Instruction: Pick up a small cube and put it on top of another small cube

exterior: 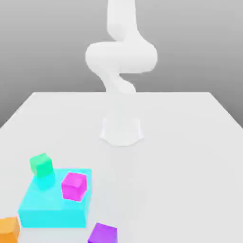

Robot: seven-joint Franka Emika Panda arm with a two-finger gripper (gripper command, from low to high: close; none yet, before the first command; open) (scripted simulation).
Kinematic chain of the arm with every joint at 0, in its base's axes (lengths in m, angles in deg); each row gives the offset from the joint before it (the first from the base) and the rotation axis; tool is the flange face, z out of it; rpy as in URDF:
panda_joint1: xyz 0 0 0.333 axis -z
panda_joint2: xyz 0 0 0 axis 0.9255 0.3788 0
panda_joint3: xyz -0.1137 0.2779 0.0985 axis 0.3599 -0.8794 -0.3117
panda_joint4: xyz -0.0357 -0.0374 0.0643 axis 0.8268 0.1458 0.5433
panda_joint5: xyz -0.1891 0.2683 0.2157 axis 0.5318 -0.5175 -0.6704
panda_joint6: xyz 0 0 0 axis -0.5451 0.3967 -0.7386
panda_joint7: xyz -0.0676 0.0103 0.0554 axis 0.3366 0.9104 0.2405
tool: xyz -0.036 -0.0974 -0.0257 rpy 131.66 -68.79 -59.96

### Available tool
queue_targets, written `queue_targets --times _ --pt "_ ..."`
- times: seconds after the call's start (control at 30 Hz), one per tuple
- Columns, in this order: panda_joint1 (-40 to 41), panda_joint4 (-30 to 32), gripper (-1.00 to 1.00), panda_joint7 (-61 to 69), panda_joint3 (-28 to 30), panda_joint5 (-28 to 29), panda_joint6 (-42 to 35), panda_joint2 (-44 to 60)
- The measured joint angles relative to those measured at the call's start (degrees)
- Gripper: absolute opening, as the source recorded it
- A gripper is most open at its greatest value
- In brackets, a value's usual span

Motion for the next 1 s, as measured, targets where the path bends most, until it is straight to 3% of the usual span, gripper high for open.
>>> queue_targets --times 1.0 --pt "4.4 2.3 0.0 -11.5 0.0 0.0 23.1 62.6"
